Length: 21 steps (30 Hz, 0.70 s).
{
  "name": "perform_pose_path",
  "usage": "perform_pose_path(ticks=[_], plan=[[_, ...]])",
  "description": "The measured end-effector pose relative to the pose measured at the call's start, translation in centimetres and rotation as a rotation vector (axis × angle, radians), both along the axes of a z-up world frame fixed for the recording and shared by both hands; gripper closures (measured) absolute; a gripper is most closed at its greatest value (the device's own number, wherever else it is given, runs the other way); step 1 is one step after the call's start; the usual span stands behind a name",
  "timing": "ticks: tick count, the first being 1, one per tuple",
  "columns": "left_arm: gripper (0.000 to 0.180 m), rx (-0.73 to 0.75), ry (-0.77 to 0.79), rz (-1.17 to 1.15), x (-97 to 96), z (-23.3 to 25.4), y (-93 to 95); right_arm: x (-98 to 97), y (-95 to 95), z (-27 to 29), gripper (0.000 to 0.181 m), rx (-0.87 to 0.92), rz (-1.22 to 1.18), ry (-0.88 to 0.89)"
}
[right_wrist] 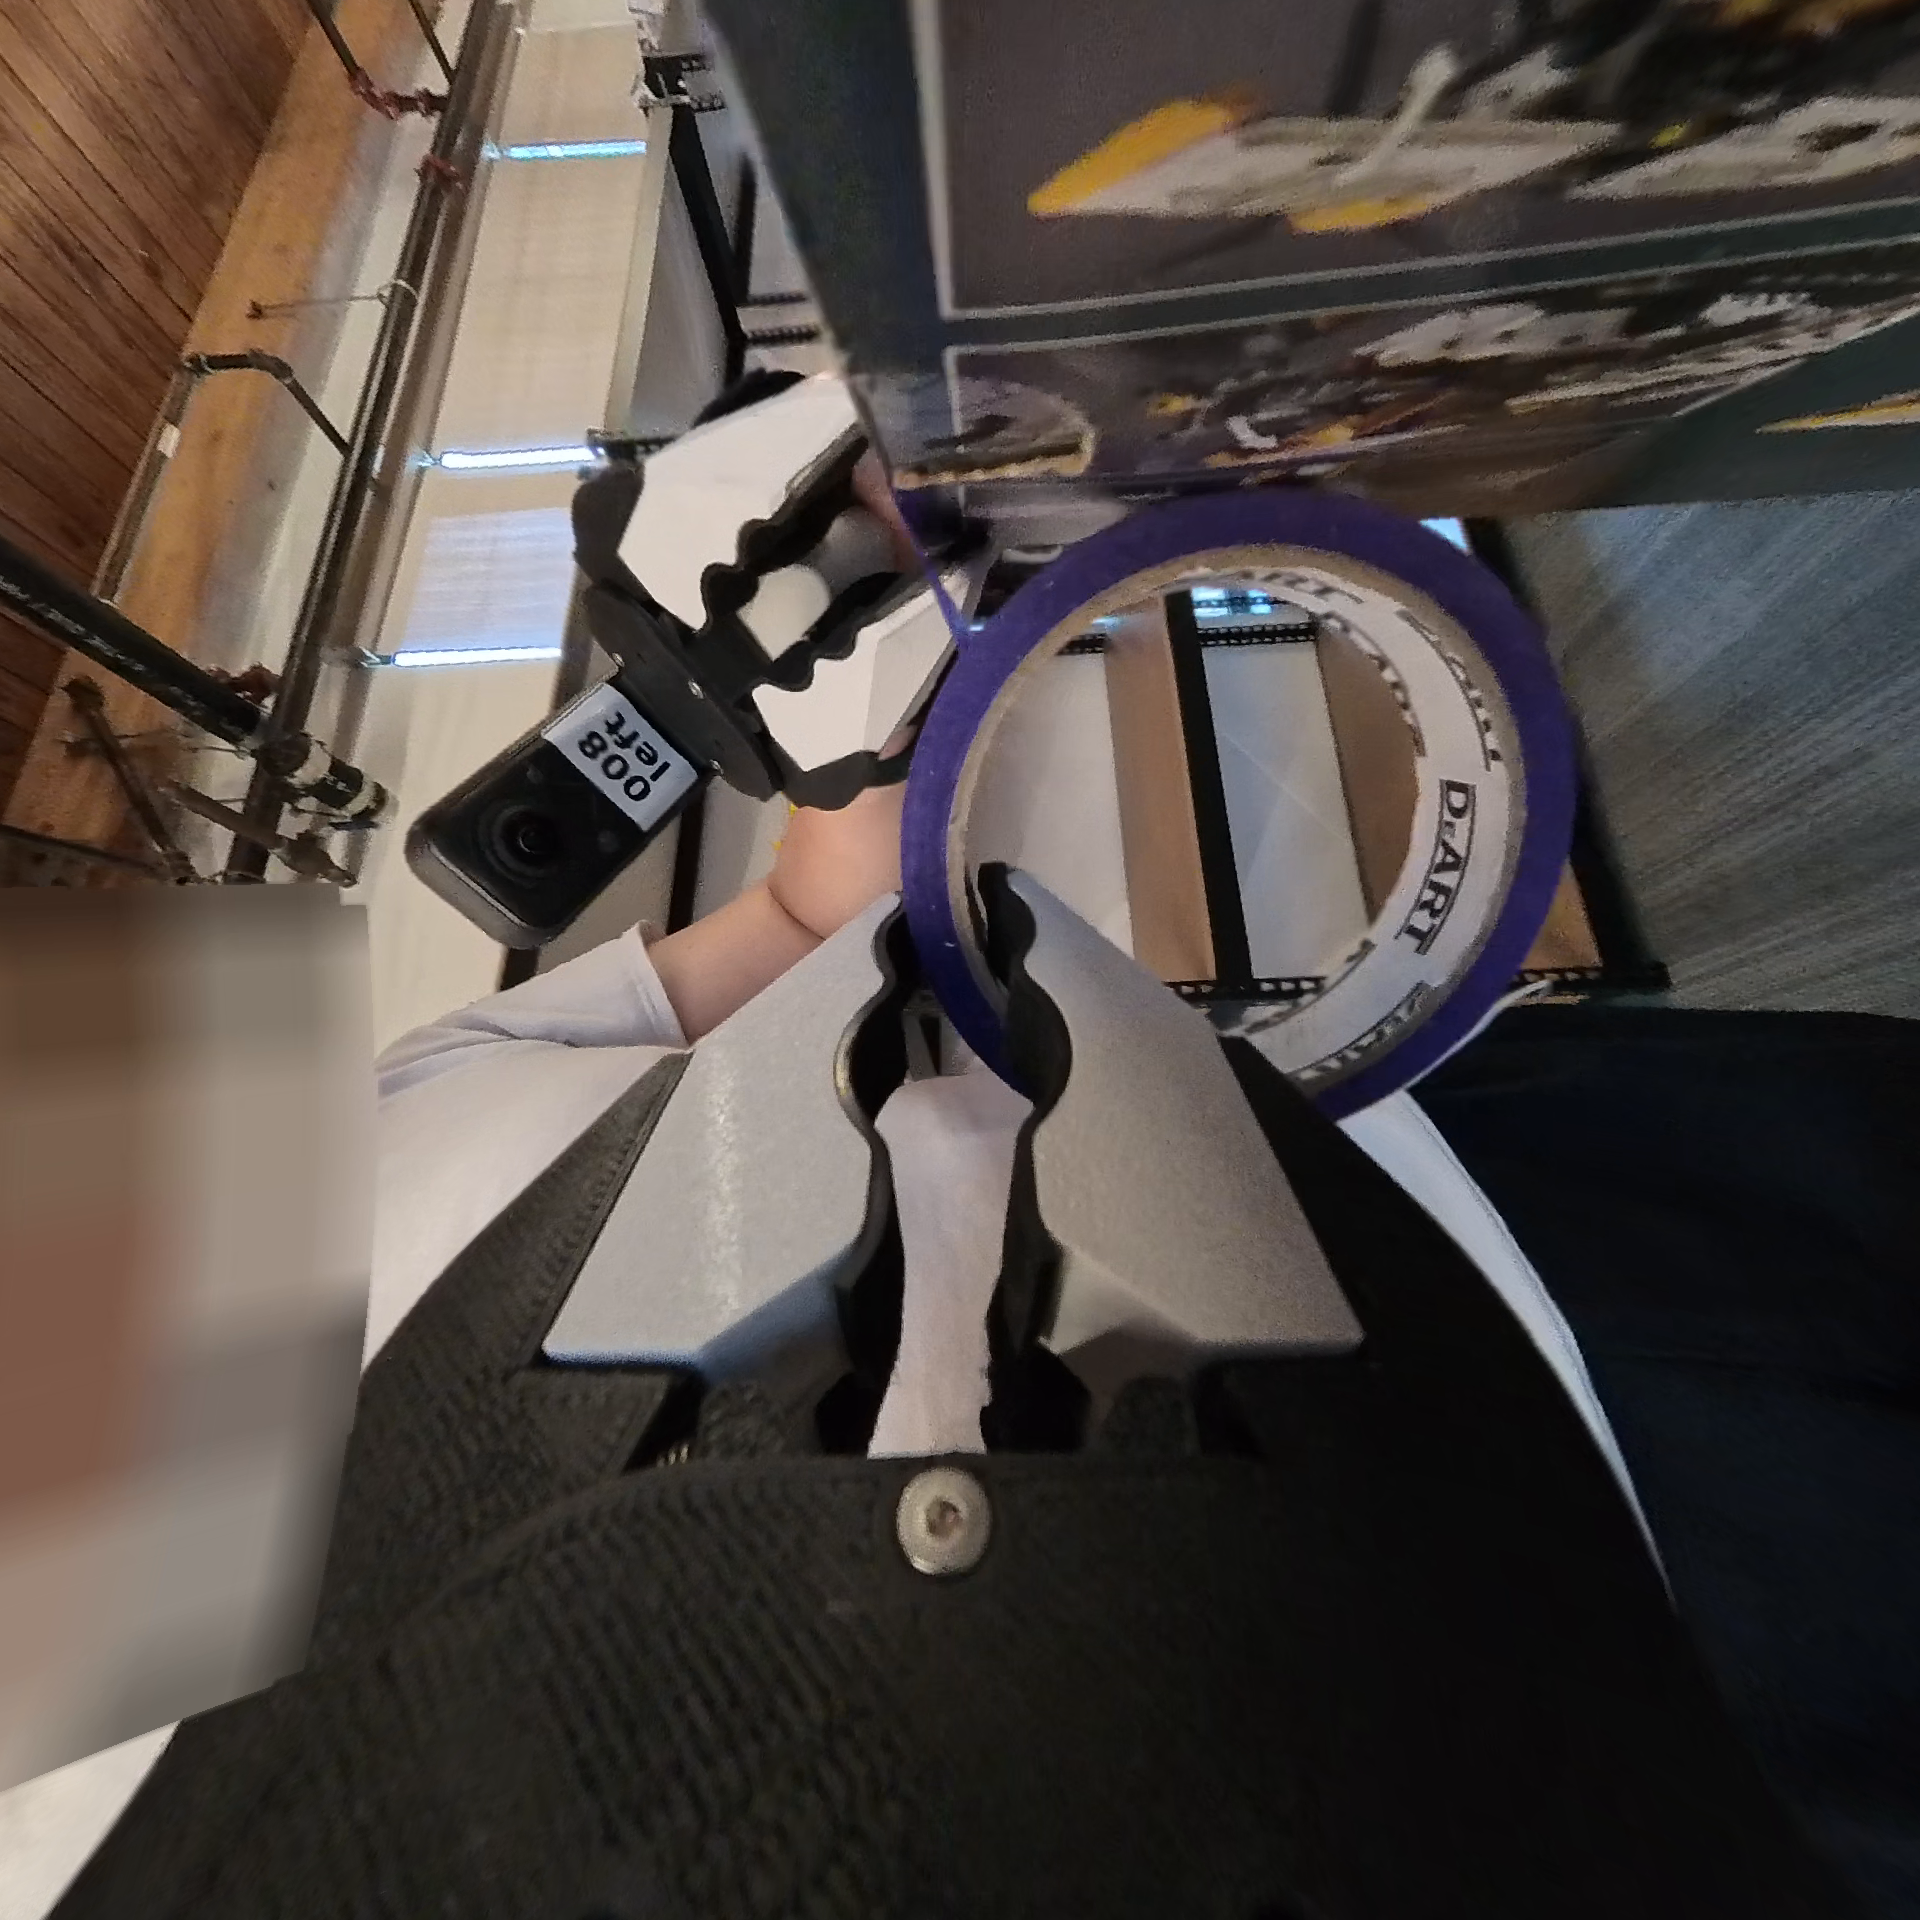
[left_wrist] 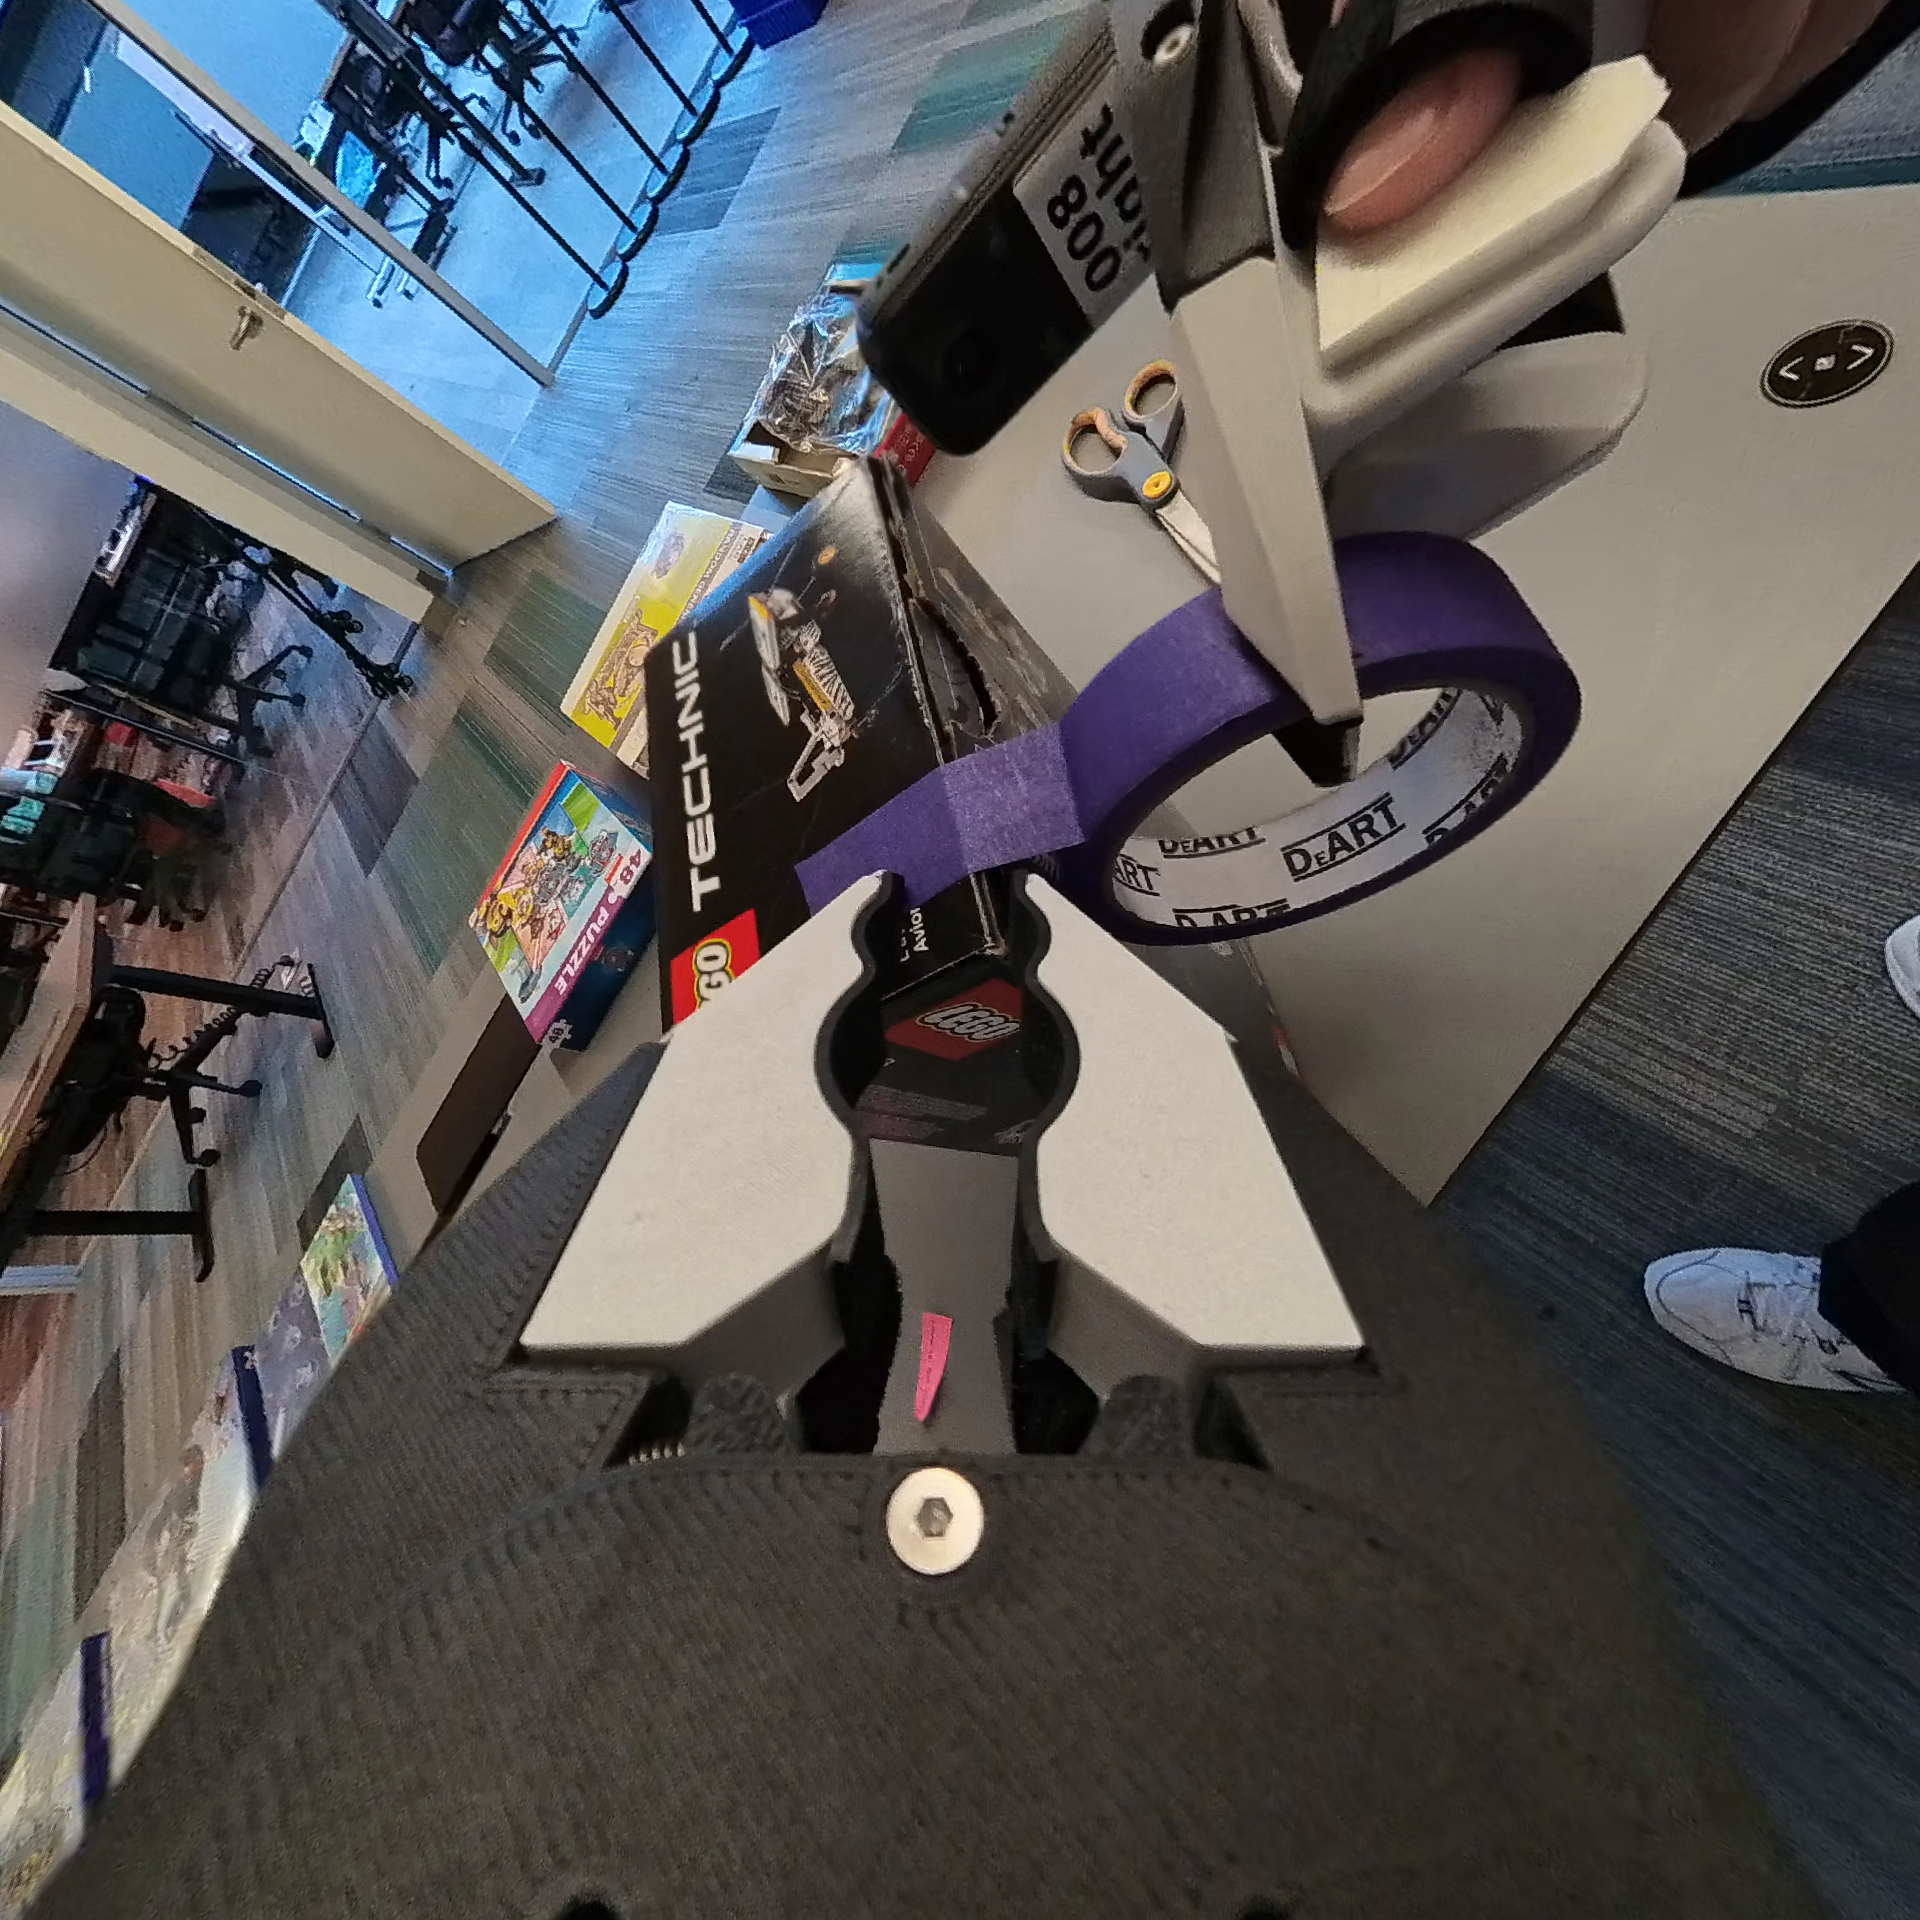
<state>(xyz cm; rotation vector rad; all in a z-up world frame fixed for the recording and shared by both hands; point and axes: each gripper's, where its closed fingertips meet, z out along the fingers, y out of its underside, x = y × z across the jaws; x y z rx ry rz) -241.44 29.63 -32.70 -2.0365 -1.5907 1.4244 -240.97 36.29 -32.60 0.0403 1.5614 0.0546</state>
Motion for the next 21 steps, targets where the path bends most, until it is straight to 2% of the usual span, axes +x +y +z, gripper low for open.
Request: perform_pose_path(ticks=[21], plan=[[0.162,-0.054,-0.005,-0.292,-2.2,0.0,-4.0,-0.9,-5.2,-2.6,0.172,-0.041,-0.3,-0.04]])
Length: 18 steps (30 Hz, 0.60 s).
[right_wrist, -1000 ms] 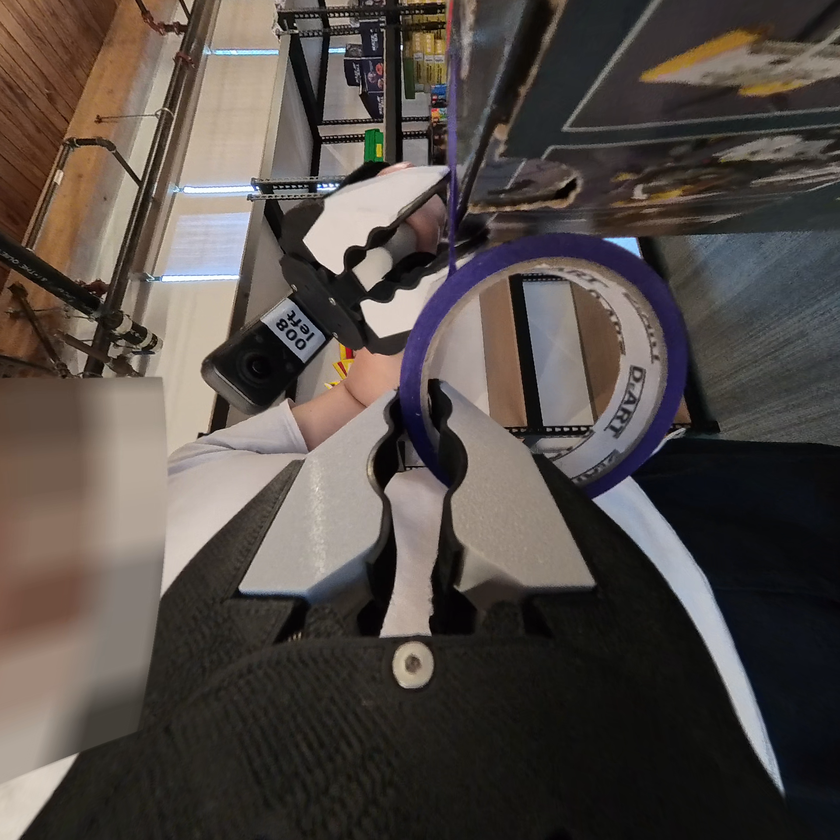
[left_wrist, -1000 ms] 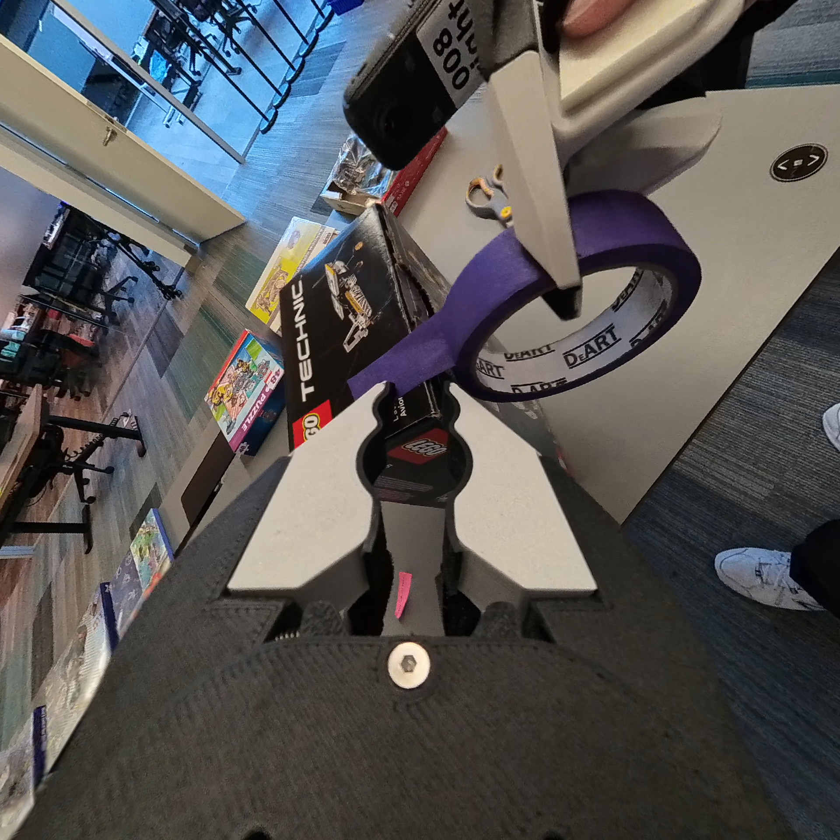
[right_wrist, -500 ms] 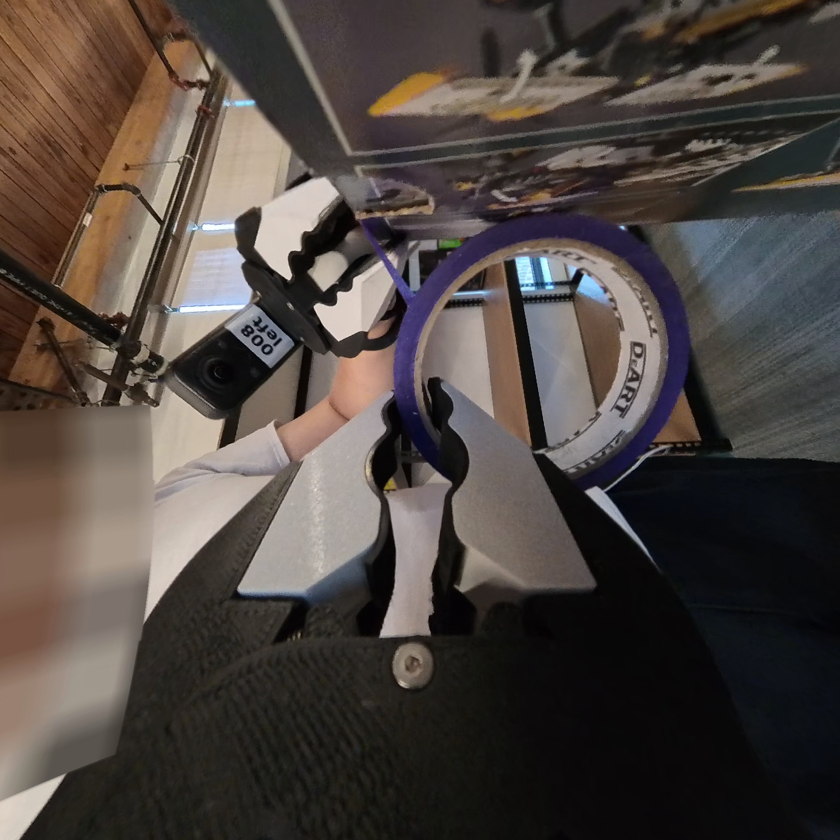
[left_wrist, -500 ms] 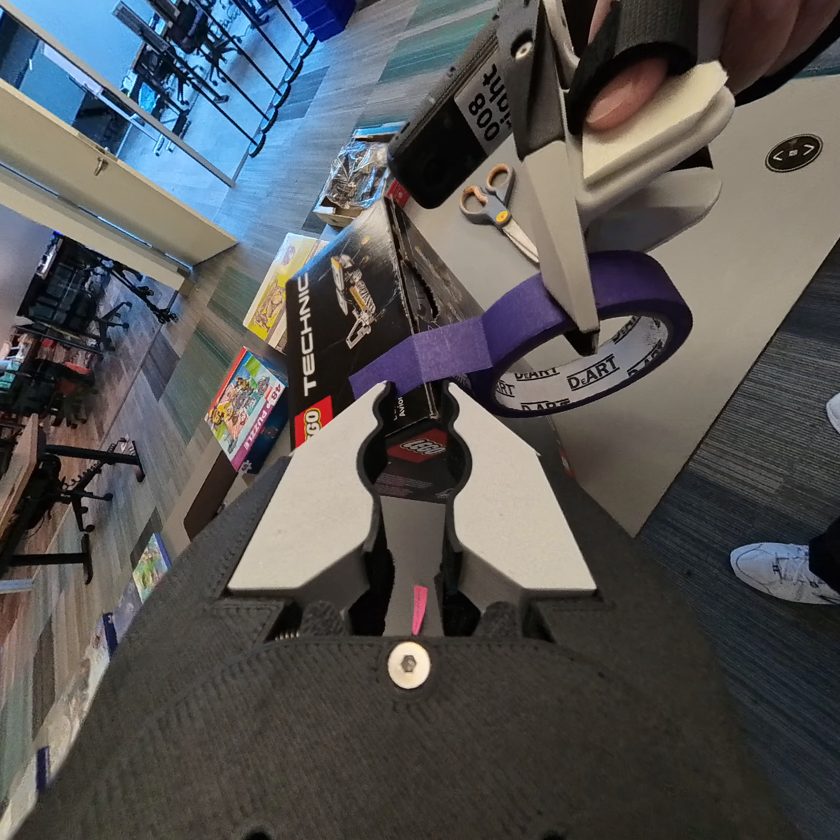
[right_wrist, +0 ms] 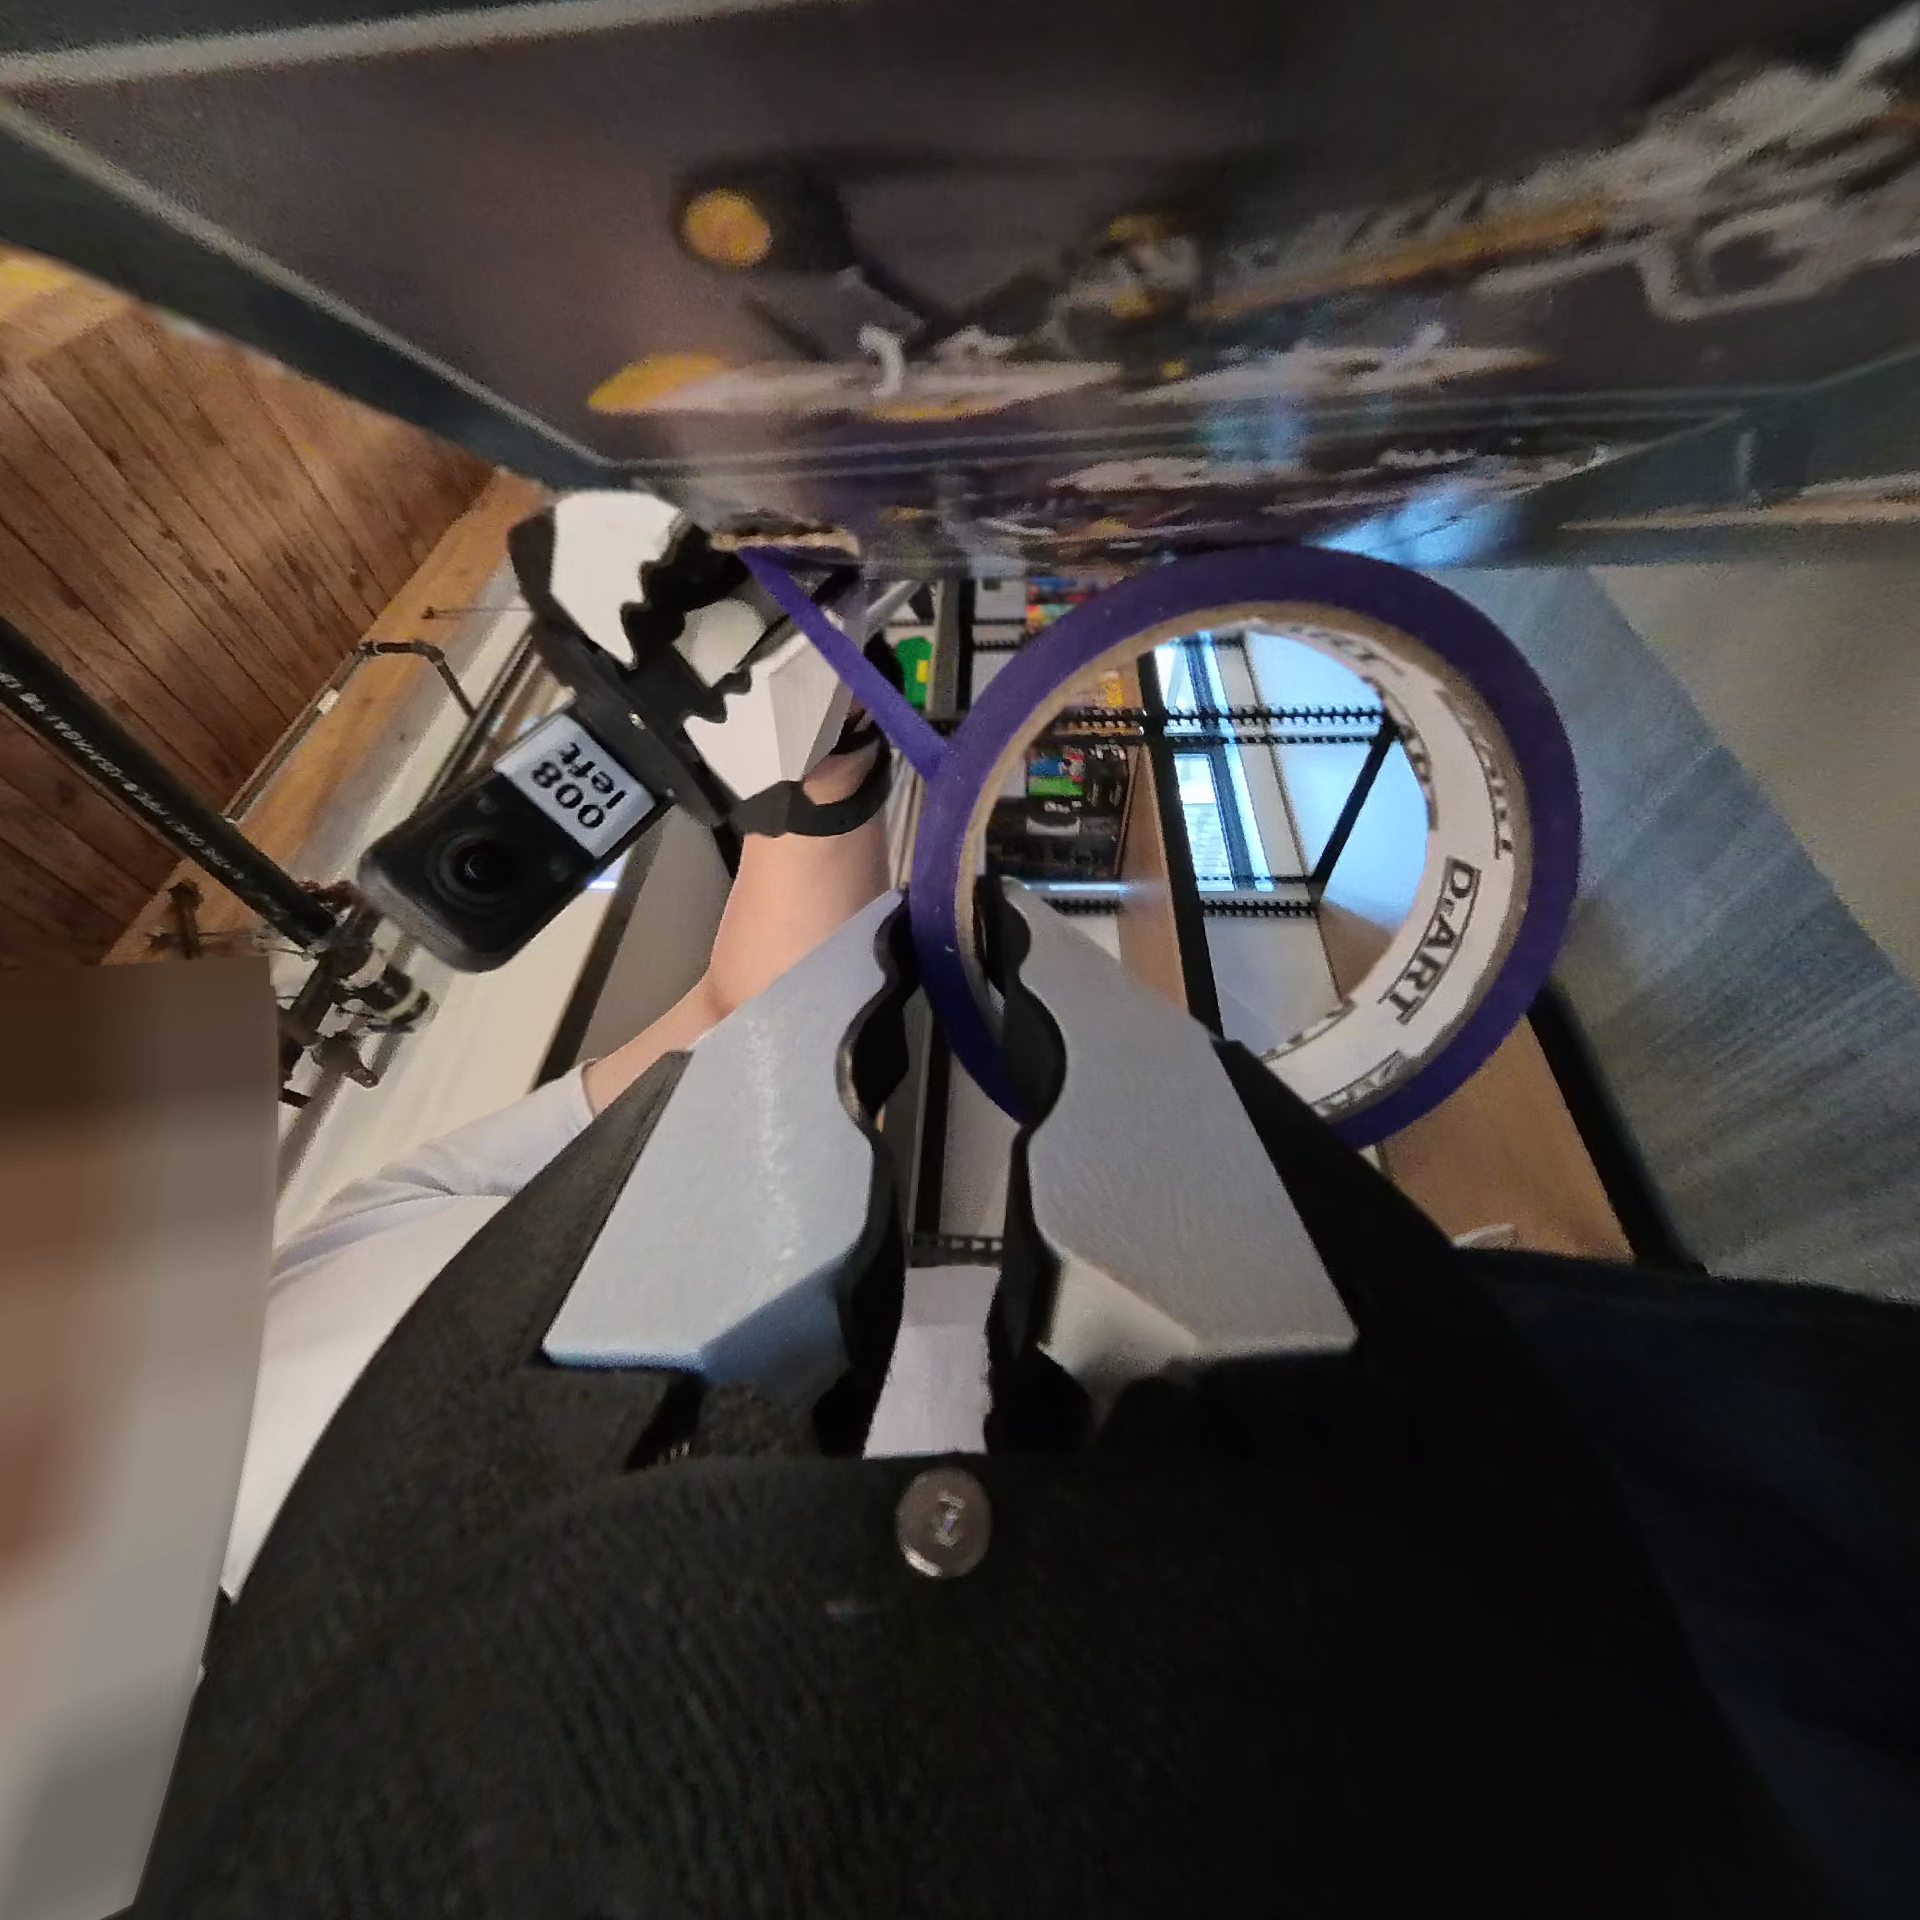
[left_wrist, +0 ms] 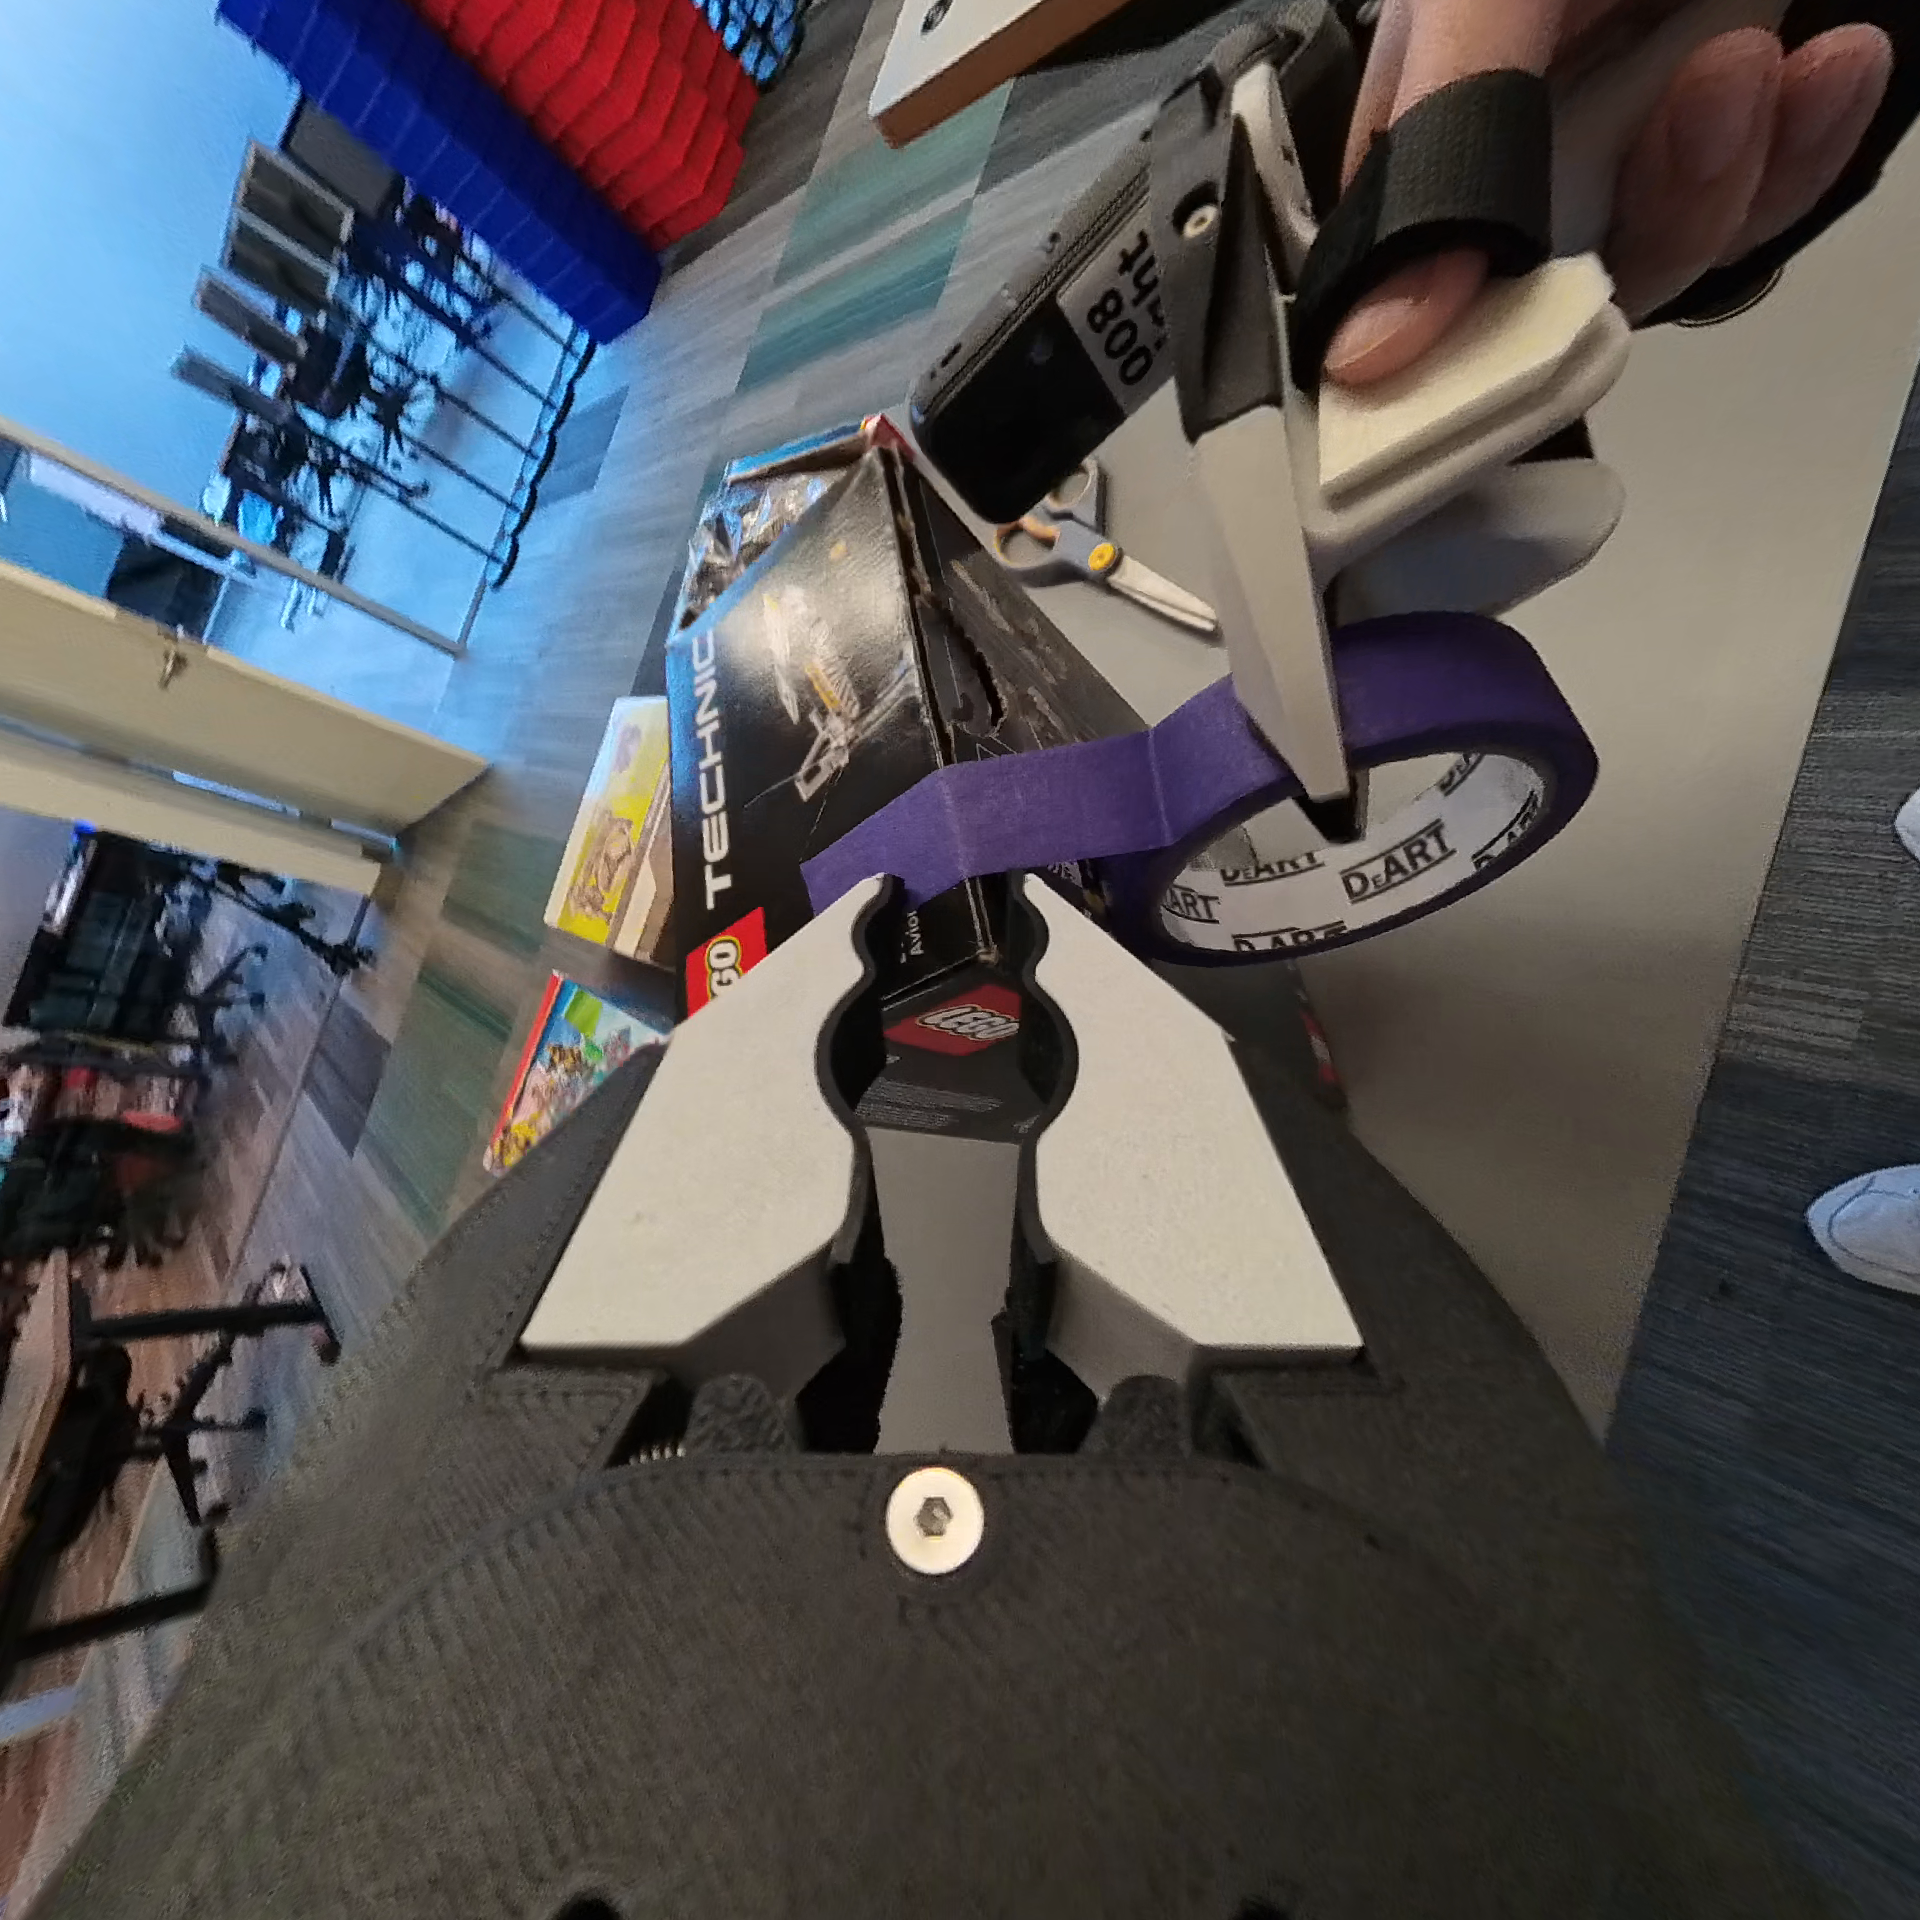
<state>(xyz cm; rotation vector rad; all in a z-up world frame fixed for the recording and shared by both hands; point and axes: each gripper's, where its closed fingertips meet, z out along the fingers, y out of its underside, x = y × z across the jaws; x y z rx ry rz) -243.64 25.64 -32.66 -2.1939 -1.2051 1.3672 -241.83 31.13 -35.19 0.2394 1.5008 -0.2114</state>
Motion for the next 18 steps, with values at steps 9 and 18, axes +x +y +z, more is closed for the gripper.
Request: perform_pose_path(ticks=[9,18], plan=[[0.162,-0.007,0.056,-0.166,-0.9,0.1,-0.8,-3.3,1.4,-0.8,0.151,-0.19,-0.106,0.058],[0.161,-0.009,0.118,-0.231,-1.4,0.2,-1.2,-9.6,-0.8,1.8,0.145,-0.354,-0.17,0.403]])
